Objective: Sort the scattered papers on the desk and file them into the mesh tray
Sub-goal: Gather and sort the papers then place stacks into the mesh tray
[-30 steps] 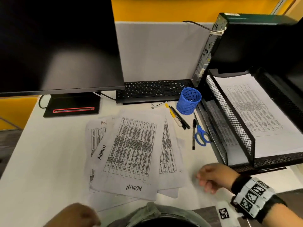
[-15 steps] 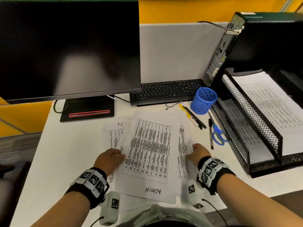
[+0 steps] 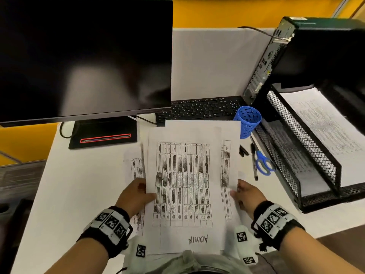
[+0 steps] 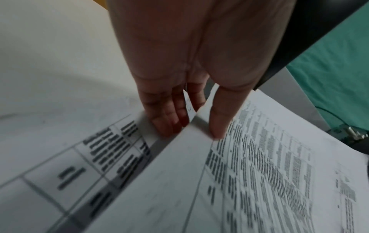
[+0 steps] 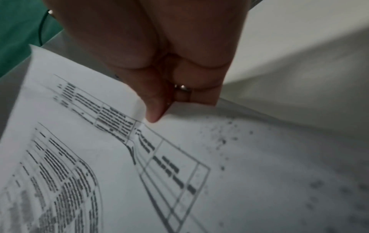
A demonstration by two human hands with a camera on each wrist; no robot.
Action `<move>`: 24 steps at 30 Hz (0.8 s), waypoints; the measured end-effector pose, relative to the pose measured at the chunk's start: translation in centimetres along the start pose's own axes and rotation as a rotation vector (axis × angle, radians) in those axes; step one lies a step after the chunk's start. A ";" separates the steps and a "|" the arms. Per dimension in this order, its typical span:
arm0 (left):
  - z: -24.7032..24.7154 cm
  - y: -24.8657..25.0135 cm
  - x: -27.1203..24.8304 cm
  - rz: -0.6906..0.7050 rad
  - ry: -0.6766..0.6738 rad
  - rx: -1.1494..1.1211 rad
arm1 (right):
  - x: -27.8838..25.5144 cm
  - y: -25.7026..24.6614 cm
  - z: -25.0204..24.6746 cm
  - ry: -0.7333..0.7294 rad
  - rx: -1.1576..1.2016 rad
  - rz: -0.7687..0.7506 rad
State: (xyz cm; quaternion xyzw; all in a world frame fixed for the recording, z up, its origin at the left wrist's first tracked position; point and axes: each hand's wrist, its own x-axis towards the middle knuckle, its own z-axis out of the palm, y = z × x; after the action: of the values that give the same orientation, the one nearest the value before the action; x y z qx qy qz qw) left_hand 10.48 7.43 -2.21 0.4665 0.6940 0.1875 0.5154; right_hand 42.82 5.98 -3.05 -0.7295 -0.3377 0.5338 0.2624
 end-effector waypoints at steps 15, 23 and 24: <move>-1.7 0.1 -1.3 0.128 0.113 -0.409 | -0.1 -3.7 4.1 -0.178 0.236 -0.014; -2.9 -1.4 -3.3 0.120 -0.036 -0.298 | 3.1 -4.6 3.9 0.100 -0.344 0.077; -2.8 -1.7 -3.5 0.117 -0.062 -0.282 | 3.2 -4.5 4.4 0.092 -0.380 0.079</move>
State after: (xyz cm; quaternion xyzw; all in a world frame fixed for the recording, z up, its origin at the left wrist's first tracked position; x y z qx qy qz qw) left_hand 7.34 4.26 -0.42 0.4346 0.6160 0.2984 0.5854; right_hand 38.27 11.42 -2.87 -0.8021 -0.3912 0.4365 0.1143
